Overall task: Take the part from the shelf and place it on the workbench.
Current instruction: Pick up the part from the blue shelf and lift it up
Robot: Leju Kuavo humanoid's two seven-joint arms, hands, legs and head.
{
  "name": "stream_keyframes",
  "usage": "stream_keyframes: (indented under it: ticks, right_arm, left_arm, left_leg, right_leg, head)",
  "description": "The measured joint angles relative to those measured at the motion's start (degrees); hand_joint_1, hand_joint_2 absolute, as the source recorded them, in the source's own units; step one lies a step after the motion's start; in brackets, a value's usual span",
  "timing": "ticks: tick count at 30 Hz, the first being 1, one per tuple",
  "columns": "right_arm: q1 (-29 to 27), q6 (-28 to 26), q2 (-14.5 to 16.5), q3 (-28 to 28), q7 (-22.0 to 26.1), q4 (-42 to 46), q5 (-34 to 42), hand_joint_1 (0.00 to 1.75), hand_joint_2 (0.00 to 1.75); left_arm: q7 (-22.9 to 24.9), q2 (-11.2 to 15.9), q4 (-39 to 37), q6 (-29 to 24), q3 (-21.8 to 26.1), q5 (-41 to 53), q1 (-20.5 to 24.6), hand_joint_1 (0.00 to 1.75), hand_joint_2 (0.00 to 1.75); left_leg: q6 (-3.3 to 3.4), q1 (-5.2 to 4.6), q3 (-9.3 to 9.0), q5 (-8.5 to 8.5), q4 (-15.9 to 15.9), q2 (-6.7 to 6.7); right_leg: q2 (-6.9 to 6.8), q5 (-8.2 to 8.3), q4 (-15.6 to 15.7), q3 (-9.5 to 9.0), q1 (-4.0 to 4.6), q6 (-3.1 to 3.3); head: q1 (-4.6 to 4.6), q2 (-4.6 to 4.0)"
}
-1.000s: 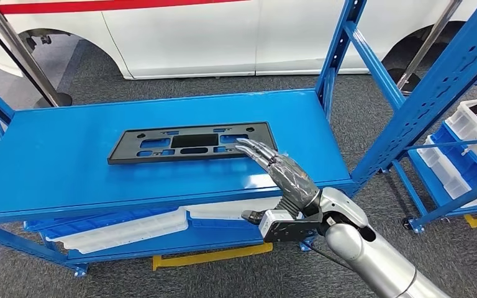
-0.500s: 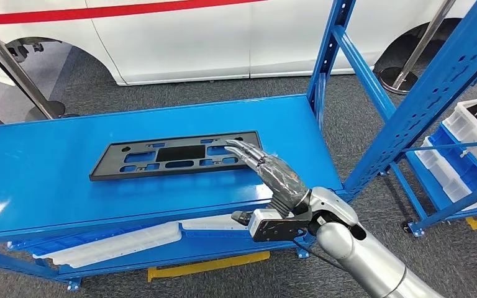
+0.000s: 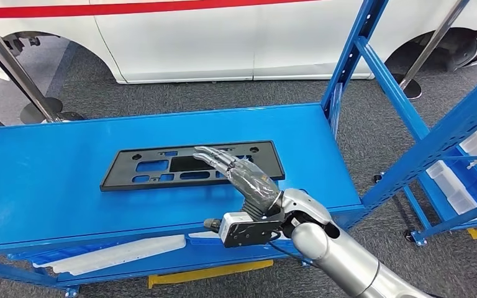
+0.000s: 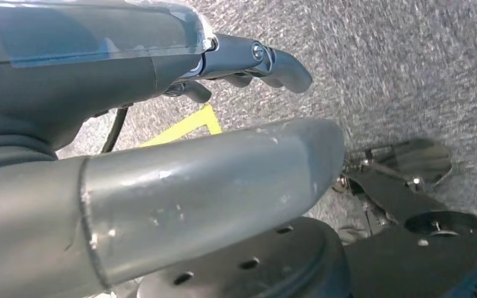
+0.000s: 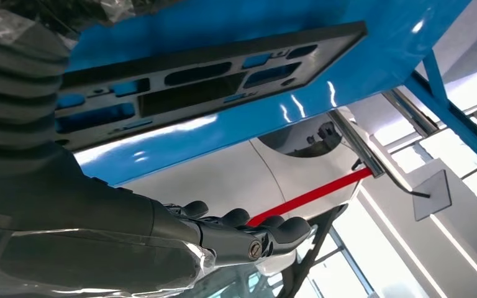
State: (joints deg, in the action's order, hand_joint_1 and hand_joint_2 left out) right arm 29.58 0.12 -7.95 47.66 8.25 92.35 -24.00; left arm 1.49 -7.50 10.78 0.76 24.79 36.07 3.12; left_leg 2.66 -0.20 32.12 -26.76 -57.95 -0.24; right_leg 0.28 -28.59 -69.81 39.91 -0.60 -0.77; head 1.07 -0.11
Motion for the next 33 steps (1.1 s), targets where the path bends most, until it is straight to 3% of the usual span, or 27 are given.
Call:
stream_keyframes:
  ticks: [2,3,5,8,13,14,17,19,24,28,33]
  right_arm:
    - [0.5,0.0,0.6,0.3,-0.2,-0.4,0.1,0.00,0.00]
    - [0.7,0.1,0.8,0.5,-0.2,-0.6,0.2,0.00,0.00]
    - [1.1,0.2,1.3,0.8,-0.3,-0.9,0.2,0.00,0.00]
    - [1.3,0.4,1.7,1.0,-0.4,-1.3,0.3,0.00,0.00]
    - [1.3,0.4,1.9,1.0,-0.5,-1.4,0.3,0.00,0.00]
    - [1.5,0.4,2.0,1.1,-0.6,-1.5,0.3,0.00,0.00]
    - [2.2,0.7,2.5,1.8,-1.0,-2.4,0.3,0.00,0.00]
    - [2.3,0.7,2.7,2.2,-1.3,-3.2,0.3,0.00,0.00]
    - [2.4,0.7,2.8,2.4,-1.4,-4.0,0.3,0.00,0.00]
    - [2.4,0.8,3.2,2.4,-1.5,-4.4,0.3,0.00,1.75]
    - [2.9,1.3,4.2,3.6,-2.0,-5.0,0.5,0.00,1.75]
  left_arm:
    - [0.0,-0.1,0.0,0.0,0.0,0.0,0.0,0.00,0.00]
    - [0.0,-0.2,-0.1,0.0,0.0,0.1,0.0,0.00,0.00]
    - [0.0,-0.4,-0.1,0.0,0.0,0.1,0.1,0.00,0.00]
    - [0.0,-0.4,-0.1,0.0,0.0,0.1,0.3,0.00,0.00]
    - [0.0,-0.4,-0.1,-0.1,0.0,0.1,0.3,0.00,0.00]
    - [0.0,-0.4,-0.1,-0.1,0.0,0.1,0.3,0.00,0.00]
    - [0.2,-0.4,-0.1,-0.6,0.0,0.1,0.2,0.00,0.00]
    - [0.0,-0.4,-0.1,-0.8,0.0,0.1,0.2,0.00,0.00]
    - [-0.3,-0.4,-0.1,-0.8,0.0,0.1,0.2,0.00,0.00]
    - [-0.3,-0.4,-0.1,-0.8,0.0,0.2,0.2,0.00,0.00]
    - [-0.2,-0.4,-0.1,-0.7,0.0,0.6,0.2,0.00,0.00]
  left_leg:
    - [-0.24,-0.21,-0.90,-0.78,0.0,-0.04]
    - [-0.46,-0.22,-1.04,-1.04,-0.1,-0.03]
    - [-1.00,-0.15,-1.07,-1.33,0.1,0.05]
    - [-1.59,-0.32,-1.33,-1.70,0.3,0.25]
    - [-1.68,-0.27,-1.28,-1.97,0.1,0.25]
    - [-1.76,-0.22,-1.18,-1.25,-0.1,0.23]
    - [-1.42,-0.11,-2.14,-1.22,0.2,0.23]
    - [-1.46,0.01,-2.77,-2.26,0.8,0.25]
    - [-1.60,0.03,-2.77,-2.14,0.9,0.25]
    - [-1.60,0.03,-2.80,-2.13,0.9,0.25]
    - [-1.59,0.02,-2.83,-2.12,0.9,0.25]
  right_leg:
    - [-0.16,3.89,7.0,-2.75,0.44,0.93]
    - [-0.25,4.45,9.1,-3.58,0.70,1.31]
    - [-0.26,4.08,10.5,-4.09,1.02,1.76]
    - [-0.06,4.10,11.5,-4.62,0.57,2.14]
    - [-0.13,4.20,11.8,-4.93,0.21,2.16]
    - [-0.10,4.09,11.8,-5.17,0.29,1.98]
    - [0.04,3.38,11.5,-5.78,0.93,1.57]
    - [0.01,3.02,11.2,-5.78,1.10,1.73]
    - [0.00,2.93,11.1,-5.81,1.12,1.81]
    - [0.00,2.94,11.1,-5.86,1.03,1.80]
    - [0.00,2.95,11.1,-5.89,0.95,1.80]
  head:
    - [0.00,0.00]
    - [0.00,0.00]
    - [-0.01,0.00]
    - [0.04,0.00]
    - [0.01,0.00]
    - [0.03,0.00]
    - [0.12,0.00]
    - [0.11,0.00]
    - [0.11,0.00]
    - [0.11,0.00]
    - [0.11,0.00]
